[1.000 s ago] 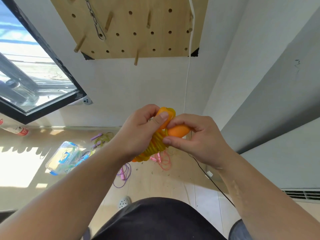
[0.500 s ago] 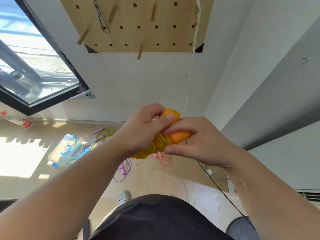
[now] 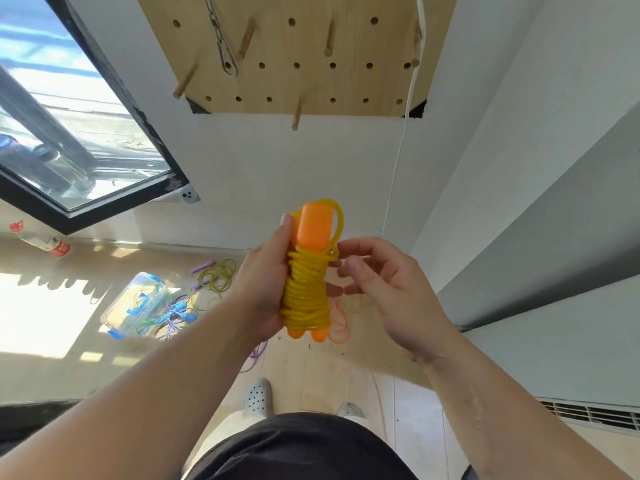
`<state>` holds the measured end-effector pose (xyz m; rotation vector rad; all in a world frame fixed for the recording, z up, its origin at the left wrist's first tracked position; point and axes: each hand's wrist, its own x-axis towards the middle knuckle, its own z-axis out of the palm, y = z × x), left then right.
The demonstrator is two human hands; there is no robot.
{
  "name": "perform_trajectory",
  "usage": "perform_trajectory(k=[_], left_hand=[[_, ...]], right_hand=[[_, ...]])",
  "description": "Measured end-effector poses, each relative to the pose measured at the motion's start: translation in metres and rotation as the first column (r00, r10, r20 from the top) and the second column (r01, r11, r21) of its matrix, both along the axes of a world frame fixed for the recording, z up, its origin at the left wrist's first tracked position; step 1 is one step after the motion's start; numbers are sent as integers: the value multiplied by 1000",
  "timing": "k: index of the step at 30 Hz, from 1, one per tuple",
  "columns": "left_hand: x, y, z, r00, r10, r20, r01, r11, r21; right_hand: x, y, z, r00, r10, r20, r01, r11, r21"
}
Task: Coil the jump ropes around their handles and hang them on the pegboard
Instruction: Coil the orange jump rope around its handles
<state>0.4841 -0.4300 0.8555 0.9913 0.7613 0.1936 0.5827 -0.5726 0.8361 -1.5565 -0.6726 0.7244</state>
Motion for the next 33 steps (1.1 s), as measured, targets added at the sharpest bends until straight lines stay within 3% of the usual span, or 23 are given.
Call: perform_trajectory(k=[6, 10, 12, 14, 17, 19, 23, 25, 27, 30, 33], left_hand=[[-4, 34, -10, 1000, -32, 1, 32, 999, 22], [-9, 76, -8, 995, 81, 63, -80, 996, -28], [-18, 101, -4, 994, 6, 106, -3, 1000, -27], [-28, 124, 3, 987, -93, 131, 81, 992, 95], [-42, 169, 6, 983, -140, 115, 104, 955, 278], [-50, 202, 7, 972, -183, 145, 154, 969, 194], [-61, 254, 13, 949, -251, 189, 244, 968, 60], [-60, 270, 16, 945, -269, 186, 241, 957, 161], [-56, 284, 20, 955, -247, 164, 171, 911, 376], [-46, 306, 24, 971, -226, 77, 101, 680, 726], [-35, 324, 18, 980, -197, 29, 86, 549, 831]], right_hand=[[-8, 41, 9, 970, -110, 218, 113, 994, -1], [-14, 80, 19, 894, -142, 426, 136, 990, 45], [-18, 106, 25, 820, -126, 558, 141, 990, 15], [-23, 133, 30, 761, -79, 644, 127, 992, -28], [-33, 173, 40, 827, -4, 562, 50, 997, -65], [-40, 197, 46, 903, 1, 430, 34, 997, -73], [-48, 244, 56, 948, -49, 316, 66, 997, -44], [-46, 264, 59, 948, -91, 307, 103, 994, -25], [-43, 281, 59, 928, -78, 364, 102, 994, -47], [-38, 306, 59, 864, 4, 503, 58, 992, -108], [-24, 330, 58, 814, 3, 581, 74, 991, -108]])
